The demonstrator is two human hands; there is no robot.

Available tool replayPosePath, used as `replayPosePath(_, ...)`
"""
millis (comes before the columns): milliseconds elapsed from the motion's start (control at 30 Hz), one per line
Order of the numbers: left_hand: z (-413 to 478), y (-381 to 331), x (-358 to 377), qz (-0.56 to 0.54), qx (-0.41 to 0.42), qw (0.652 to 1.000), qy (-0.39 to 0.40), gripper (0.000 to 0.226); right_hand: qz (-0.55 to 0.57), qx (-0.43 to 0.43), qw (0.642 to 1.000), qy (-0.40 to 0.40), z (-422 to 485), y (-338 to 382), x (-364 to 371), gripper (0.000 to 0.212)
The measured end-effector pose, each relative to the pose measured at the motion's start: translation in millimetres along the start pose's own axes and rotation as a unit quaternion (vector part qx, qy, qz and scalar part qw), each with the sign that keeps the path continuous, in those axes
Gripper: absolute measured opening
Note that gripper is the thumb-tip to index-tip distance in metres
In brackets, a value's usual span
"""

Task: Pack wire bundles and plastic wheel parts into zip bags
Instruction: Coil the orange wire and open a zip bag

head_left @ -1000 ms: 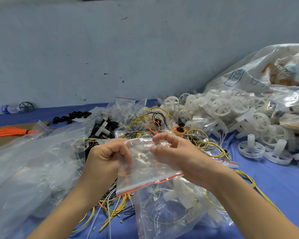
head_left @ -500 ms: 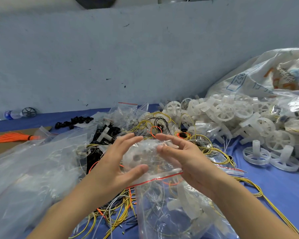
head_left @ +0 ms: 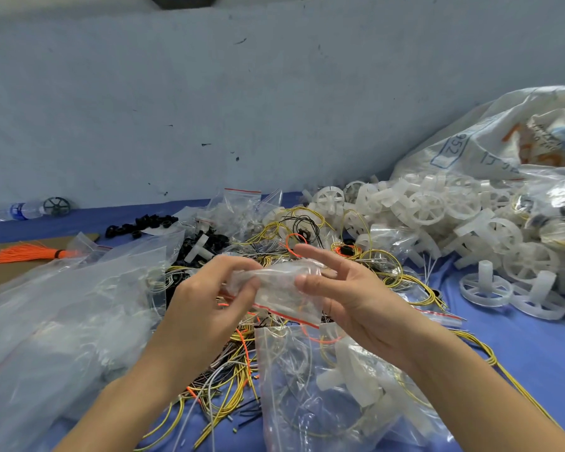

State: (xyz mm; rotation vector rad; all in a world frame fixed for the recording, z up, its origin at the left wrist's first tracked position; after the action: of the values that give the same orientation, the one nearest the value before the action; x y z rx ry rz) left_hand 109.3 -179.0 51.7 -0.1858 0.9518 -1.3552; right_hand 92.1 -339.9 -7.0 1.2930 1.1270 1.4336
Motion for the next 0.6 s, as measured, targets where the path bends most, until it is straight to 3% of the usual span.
replayPosePath(100,0,12,-2,-0.11,-0.074,0.991,-0.022,0.02,-0.222,-0.069,0.972,-0.017,-1,12,2,0.051)
replayPosePath(267,5,11,12,-0.324,-0.121,0.938,-0.005,0.042,-0.419,-0.11,0.898,-0.081,-3,13,3,0.048)
replayPosePath(333,7,7,17,-0.383,-0.122,0.915,-0.003,0.046,-0.411,-0.101,0.904,-0.058,-2,7,10,0.042)
replayPosePath(433,9,4,25,-0.449,-0.137,0.883,-0.003,0.051,-0.327,-0.073,0.942,0.015,0,-3,28,0.02)
replayPosePath(533,10,8,21,-0.444,-0.147,0.883,-0.033,0.05,-0.252,-0.051,0.966,0.04,1,-10,36,0.007)
replayPosePath(600,9,16,13,-0.419,-0.164,0.89,-0.078,0.044,-0.206,-0.05,0.976,0.053,2,-10,39,0.009)
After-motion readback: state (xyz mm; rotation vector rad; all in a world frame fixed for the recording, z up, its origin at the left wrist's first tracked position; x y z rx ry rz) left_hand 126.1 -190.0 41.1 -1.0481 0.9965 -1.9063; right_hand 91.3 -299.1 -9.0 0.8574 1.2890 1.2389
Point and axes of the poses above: each hand's wrist, its own z-axis towards the middle knuckle, its own x-axis out of the palm, y = z × x, the point moved 10 cm from there along z, towards the middle knuckle, and after that the axes turned 11 degrees about -z, right-handed, at the moved point
